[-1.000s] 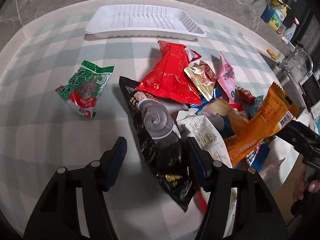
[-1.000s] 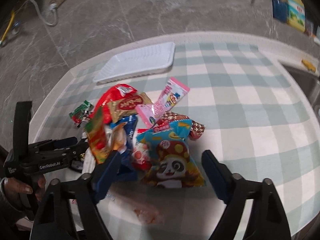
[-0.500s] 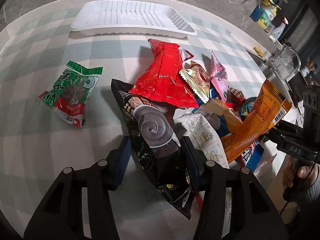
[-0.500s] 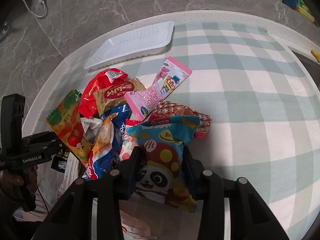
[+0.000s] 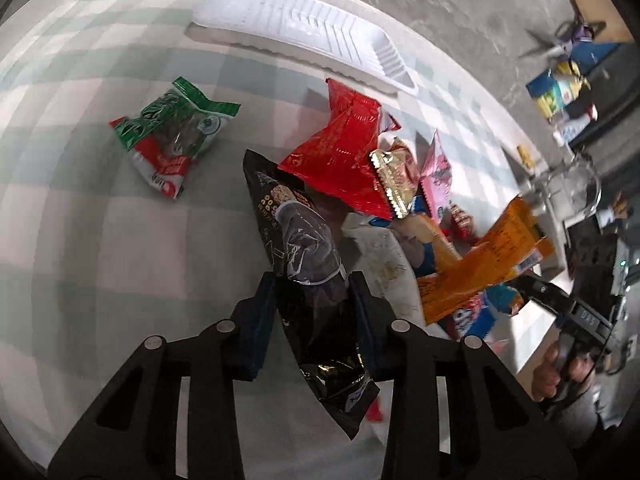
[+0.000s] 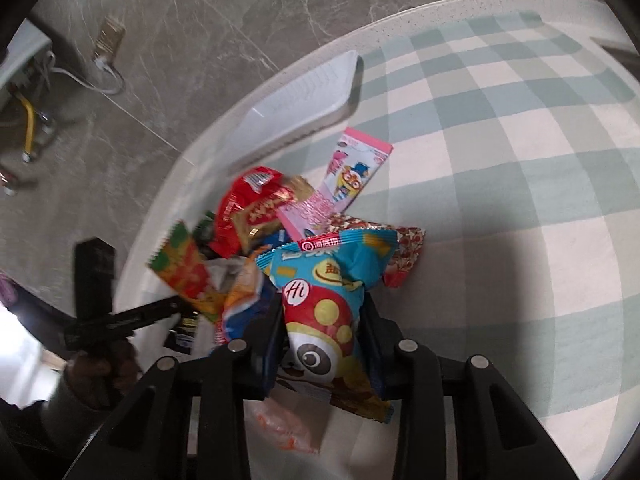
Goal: Organize snacks
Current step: 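Carry both bags to the white tray and open both tools to release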
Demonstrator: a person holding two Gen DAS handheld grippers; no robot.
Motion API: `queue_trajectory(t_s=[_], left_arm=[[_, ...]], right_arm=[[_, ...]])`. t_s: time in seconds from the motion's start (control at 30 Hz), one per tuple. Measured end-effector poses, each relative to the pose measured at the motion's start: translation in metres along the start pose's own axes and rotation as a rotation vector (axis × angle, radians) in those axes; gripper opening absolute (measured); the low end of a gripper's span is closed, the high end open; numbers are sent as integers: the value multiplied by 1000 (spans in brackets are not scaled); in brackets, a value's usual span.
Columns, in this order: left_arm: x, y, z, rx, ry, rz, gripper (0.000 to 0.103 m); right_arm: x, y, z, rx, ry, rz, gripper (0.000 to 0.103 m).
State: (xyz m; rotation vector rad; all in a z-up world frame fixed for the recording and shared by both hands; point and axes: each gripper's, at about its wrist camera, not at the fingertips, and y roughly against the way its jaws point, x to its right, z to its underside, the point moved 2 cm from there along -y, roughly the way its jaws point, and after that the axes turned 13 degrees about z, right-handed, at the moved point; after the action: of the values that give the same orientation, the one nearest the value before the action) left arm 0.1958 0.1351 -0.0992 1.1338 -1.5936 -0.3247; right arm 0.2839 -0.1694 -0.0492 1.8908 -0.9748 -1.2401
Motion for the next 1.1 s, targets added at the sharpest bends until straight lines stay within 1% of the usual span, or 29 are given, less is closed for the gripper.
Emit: queue_trajectory(t_s=[0.1,0.27,0.37,0.47,0.6,0.7,0.8,0.93,1.0,1.1], left_arm=[[8,11,4,20,-1,0,33],[20,27,6,47,2,25,33],[24,38,-1,68,4,56,33],[28,49,-19,86,-12,83,33],[26,54,-58,106,-30,132,33],[17,54,-93,115,-45,152,33],[9,49,-131,118,-62,167,33],[-3,36,-184,115,-87,169,33],[-9,27,-209,108,-106,157,33],[-21,9,-237,89,-113,134,33]], right_arm=[[7,7,-2,-5,-29,-64,38],[15,16,-10,-7,-78,-162,38],[16,18,-20,-4,-87,-184,38],[11,16,-33,1,-83,-196,38],[0,8,-58,11,-68,-202,38],[-11,-3,-83,14,-69,-211,38],[-27,-16,-112,20,-44,-196,38],[-50,-42,-155,19,8,-164,38],[-59,-57,-174,10,24,-151,38],[-68,-82,-200,-4,46,-119,38]])
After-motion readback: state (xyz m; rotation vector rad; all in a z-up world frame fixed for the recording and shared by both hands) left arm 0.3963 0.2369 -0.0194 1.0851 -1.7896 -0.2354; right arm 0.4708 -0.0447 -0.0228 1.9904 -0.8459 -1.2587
